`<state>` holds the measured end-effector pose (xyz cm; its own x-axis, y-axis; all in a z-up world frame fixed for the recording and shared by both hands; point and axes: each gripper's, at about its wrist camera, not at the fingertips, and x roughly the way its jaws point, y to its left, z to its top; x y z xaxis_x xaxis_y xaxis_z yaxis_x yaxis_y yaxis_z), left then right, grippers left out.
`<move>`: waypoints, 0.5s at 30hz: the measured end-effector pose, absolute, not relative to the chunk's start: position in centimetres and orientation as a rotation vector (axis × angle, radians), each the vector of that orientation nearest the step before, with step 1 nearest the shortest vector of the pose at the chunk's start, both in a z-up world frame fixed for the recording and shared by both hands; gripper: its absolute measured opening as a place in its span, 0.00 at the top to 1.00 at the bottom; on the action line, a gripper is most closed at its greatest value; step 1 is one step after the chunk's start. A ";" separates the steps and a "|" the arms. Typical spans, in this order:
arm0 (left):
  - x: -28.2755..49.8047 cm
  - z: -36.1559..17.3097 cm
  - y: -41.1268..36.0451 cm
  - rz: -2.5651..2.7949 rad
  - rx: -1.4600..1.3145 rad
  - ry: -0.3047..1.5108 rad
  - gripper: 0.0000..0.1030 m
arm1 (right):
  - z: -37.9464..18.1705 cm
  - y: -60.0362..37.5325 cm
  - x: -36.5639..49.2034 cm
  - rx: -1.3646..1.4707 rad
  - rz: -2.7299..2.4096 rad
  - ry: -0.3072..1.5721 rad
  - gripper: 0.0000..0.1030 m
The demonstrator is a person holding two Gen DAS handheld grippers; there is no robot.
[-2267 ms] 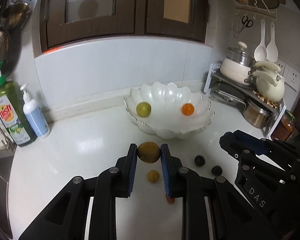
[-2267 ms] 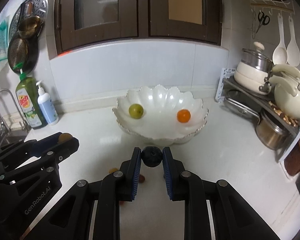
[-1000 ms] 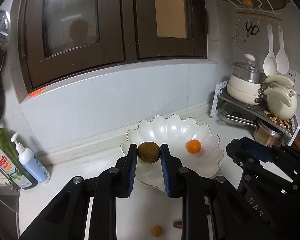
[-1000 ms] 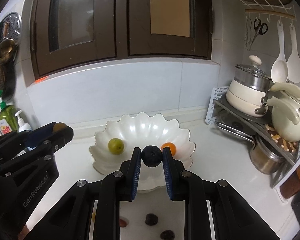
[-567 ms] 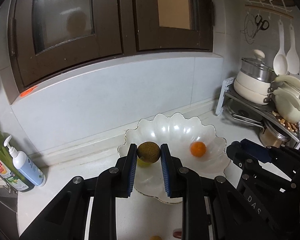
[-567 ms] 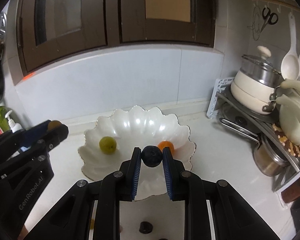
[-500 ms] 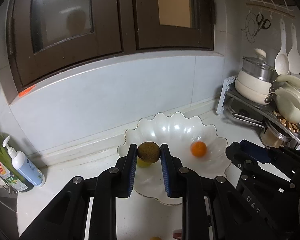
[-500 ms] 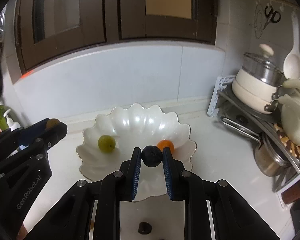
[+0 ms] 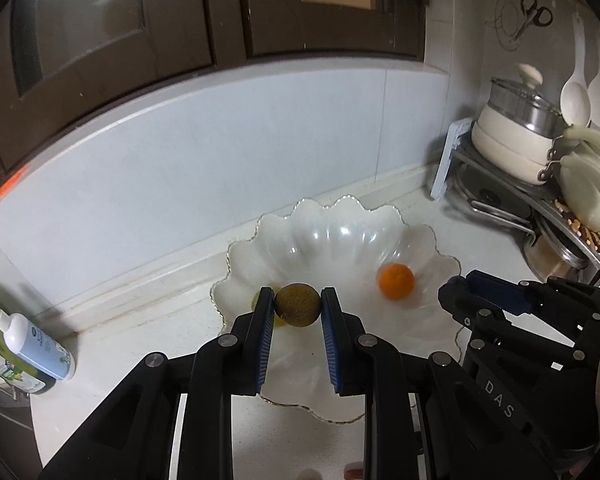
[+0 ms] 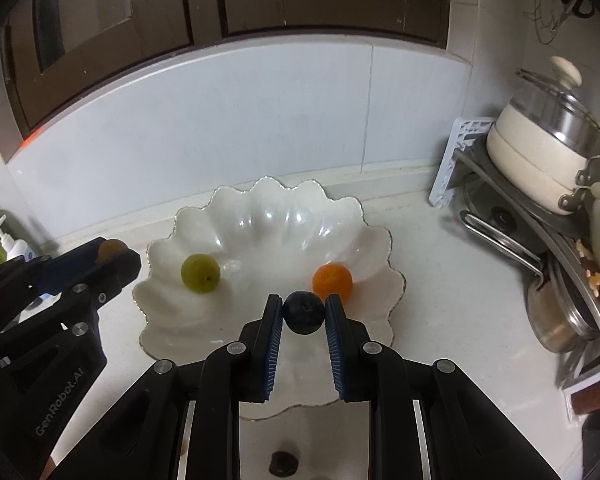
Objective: Organize fruits
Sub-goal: 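Carry the yellow plum with the left gripper while the right gripper carries the dark plum over the bowl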
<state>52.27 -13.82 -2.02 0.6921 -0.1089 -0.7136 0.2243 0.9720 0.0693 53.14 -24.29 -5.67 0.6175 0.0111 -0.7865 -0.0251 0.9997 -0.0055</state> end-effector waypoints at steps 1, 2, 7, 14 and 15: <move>52.6 -2.2 -13.9 -0.187 0.155 0.797 0.76 | -5.8 -24.3 53.5 -0.017 0.022 0.918 0.77; 52.9 -2.5 -14.0 -0.189 0.157 0.814 0.76 | -6.0 -24.3 53.7 -0.018 0.022 0.927 0.77; 54.4 -3.7 -14.3 -0.182 0.151 0.872 0.76 | -6.9 -24.5 54.9 -0.026 0.017 0.976 0.77; 55.6 -5.6 -14.4 -0.193 0.130 0.942 0.76 | -8.2 -24.8 56.0 -0.038 0.009 1.019 0.77; 55.9 -6.0 -14.4 -0.191 0.130 0.955 0.76 | -8.5 -24.8 56.2 -0.044 0.008 1.030 0.77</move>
